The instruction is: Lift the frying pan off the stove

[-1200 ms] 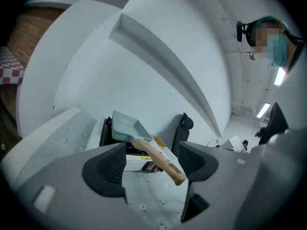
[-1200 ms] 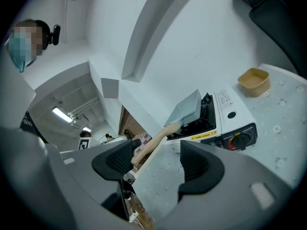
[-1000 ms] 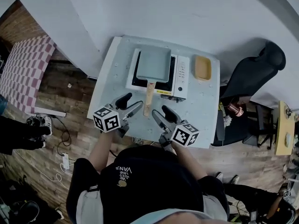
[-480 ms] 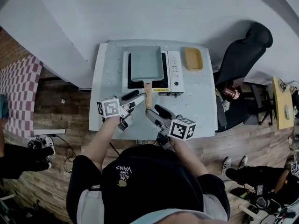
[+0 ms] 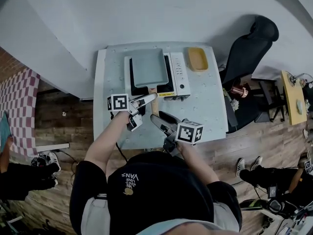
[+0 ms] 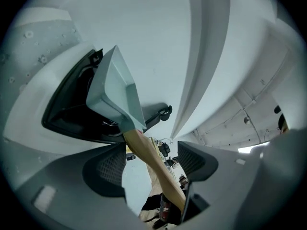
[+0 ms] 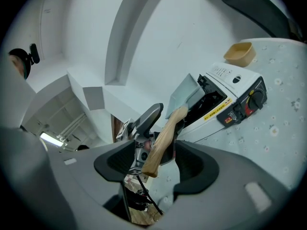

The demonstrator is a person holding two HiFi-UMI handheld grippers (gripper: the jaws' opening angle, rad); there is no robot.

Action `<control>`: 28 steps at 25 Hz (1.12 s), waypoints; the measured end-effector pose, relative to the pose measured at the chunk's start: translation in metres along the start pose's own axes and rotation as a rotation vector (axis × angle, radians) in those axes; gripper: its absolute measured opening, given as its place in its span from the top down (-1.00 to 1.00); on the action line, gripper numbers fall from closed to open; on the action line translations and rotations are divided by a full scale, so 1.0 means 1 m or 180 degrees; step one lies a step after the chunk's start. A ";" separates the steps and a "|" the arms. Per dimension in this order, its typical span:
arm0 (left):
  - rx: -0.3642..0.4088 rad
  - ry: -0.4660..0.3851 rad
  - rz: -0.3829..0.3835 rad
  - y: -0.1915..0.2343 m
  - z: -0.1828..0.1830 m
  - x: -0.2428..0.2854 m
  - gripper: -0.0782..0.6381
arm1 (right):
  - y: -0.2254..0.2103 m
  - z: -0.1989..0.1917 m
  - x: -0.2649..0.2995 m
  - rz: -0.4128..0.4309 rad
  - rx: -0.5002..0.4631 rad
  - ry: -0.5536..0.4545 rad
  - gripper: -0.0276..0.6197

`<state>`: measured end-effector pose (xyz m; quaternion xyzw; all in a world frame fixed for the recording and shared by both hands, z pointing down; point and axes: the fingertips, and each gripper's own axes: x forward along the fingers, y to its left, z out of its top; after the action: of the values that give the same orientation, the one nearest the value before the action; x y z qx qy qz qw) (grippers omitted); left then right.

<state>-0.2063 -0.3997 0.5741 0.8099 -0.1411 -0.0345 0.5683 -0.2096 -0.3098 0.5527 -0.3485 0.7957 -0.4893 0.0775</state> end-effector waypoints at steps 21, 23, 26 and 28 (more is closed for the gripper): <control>-0.0279 0.0274 -0.0102 0.007 -0.011 0.030 0.14 | -0.007 -0.001 0.009 0.0075 0.0393 -0.0187 0.38; -0.0284 0.0245 -0.0061 0.007 -0.010 0.029 0.17 | -0.007 -0.001 0.009 0.0087 0.0411 -0.0209 0.39; -0.0310 0.0231 -0.0016 0.006 -0.011 0.029 0.21 | -0.010 -0.003 0.007 0.0060 0.0396 -0.0211 0.39; -0.0307 0.0229 0.0005 0.007 -0.013 0.028 0.22 | -0.009 -0.003 0.008 0.0063 0.0392 -0.0219 0.40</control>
<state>-0.1781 -0.3979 0.5878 0.7822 -0.1193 -0.0116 0.6114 -0.2122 -0.3152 0.5630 -0.3517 0.7644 -0.5242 0.1309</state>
